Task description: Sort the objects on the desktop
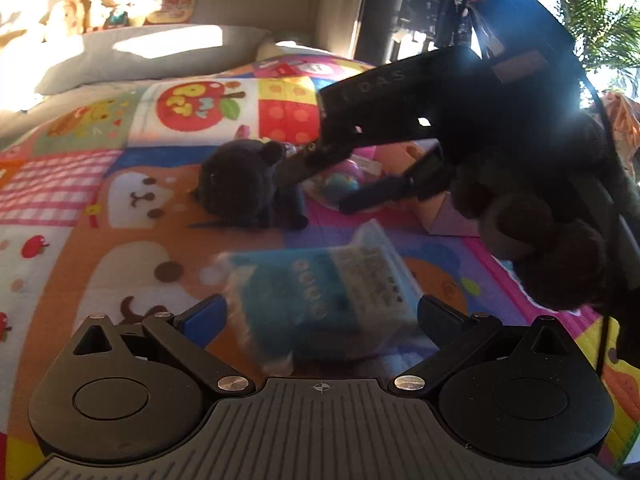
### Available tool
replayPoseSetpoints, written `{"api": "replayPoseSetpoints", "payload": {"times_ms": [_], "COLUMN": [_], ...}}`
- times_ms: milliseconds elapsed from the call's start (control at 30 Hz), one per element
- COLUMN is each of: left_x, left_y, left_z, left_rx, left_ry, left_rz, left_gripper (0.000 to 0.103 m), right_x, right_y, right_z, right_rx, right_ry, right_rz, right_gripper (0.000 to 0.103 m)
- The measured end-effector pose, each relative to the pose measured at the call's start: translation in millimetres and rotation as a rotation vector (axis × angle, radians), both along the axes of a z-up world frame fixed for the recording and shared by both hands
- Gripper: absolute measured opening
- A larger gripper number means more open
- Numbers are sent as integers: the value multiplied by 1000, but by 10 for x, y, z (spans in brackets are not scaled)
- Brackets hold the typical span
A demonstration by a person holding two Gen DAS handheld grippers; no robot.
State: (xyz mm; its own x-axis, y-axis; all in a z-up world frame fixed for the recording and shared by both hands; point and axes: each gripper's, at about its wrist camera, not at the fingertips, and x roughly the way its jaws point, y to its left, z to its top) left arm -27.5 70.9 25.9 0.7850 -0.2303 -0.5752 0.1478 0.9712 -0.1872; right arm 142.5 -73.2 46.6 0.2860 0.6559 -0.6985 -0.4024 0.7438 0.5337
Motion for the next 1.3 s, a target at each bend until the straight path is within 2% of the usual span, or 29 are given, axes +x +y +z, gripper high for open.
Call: {"api": "replayPoseSetpoints", "payload": {"times_ms": [67,133,300,367,433,533,700,767,867,1000,1067,1133,1233,1300], "left_x": [-4,-15,-47,-82,-130,-204,-248,-207,-100,-5,34,102,230,252], "left_y": [-52,-67,-58,-26,-9,-28,-167,-297,-497,-577,-441,-249,44,230], "left_z": [0,0,-4,17,39,43,49,62,33,-93,-114,-119,-129,-86], "left_rx": [2,-5,34,40,41,47,16,45,137,345,406,434,480,434], "left_ry": [-3,2,30,39,45,65,108,98,79,45,36,40,45,48], "left_rz": [-5,1,48,51,43,24,-17,-31,-45,-47,-16,37,181,246], "left_gripper": [103,103,103,103,103,103,103,103,103,103,103,103,103,103], "right_x": [-15,90,371,359,274,88,-231,-336,-400,-358,-348,-325,-197,-68], "right_y": [42,116,390,412,381,204,-215,-354,-460,-475,-421,-340,-144,-5], "right_z": [120,140,-99,-161,-131,-41,34,61,85,92,91,77,21,-35], "right_rx": [-83,-165,-310,-320,-311,-316,-324,-338,-359,-341,-332,-322,-309,-290], "right_ry": [-138,-196,-196,-197,-216,-228,-242,-277,-311,-298,-306,-315,-304,-275], "right_rz": [-63,-111,-104,-112,-88,-80,-89,-98,-124,-138,-129,-122,-119,-134], "right_gripper": [64,48,42,41,24,8,8,8,9,10,20,36,38,38]}}
